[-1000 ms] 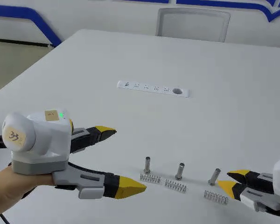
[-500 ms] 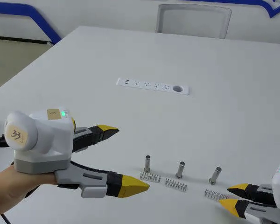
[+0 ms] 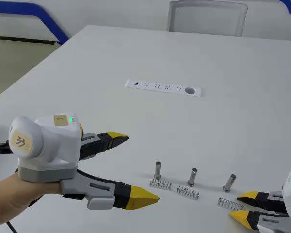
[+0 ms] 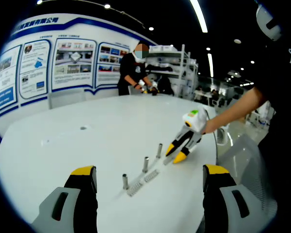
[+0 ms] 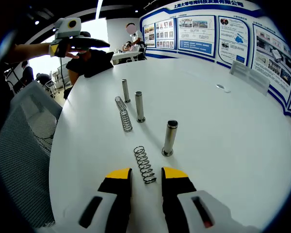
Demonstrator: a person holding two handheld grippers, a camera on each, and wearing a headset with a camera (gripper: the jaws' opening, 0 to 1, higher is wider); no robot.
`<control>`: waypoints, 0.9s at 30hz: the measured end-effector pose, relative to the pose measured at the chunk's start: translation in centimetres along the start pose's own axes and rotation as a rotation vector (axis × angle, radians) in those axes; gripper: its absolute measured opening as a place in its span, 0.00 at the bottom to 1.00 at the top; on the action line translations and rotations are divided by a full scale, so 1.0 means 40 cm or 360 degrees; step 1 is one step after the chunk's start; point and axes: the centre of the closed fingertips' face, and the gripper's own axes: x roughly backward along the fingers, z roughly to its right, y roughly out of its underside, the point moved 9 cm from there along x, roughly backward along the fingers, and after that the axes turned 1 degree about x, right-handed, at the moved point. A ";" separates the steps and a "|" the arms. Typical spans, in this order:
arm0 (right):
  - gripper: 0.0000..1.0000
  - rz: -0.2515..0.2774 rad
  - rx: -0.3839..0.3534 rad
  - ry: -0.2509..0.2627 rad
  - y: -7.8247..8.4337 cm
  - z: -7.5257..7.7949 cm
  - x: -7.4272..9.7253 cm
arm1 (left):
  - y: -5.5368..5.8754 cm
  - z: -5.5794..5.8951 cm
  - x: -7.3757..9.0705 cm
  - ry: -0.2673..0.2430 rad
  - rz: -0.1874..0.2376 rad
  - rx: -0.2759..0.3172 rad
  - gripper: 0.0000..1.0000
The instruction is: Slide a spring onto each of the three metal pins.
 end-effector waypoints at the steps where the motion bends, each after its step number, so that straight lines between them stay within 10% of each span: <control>1: 0.25 0.0036 0.0032 -0.0017 -0.002 0.001 -0.004 | 0.000 0.000 0.001 -0.0002 -0.0002 0.0002 0.92; 12: 0.13 0.0173 0.0037 -0.0036 0.020 0.003 0.000 | 0.007 0.008 0.000 -0.0007 -0.0014 0.0013 0.91; 27: 0.11 0.0147 -0.0060 -0.0033 0.016 -0.004 0.004 | 0.002 0.018 -0.005 0.0004 -0.0023 0.0001 0.90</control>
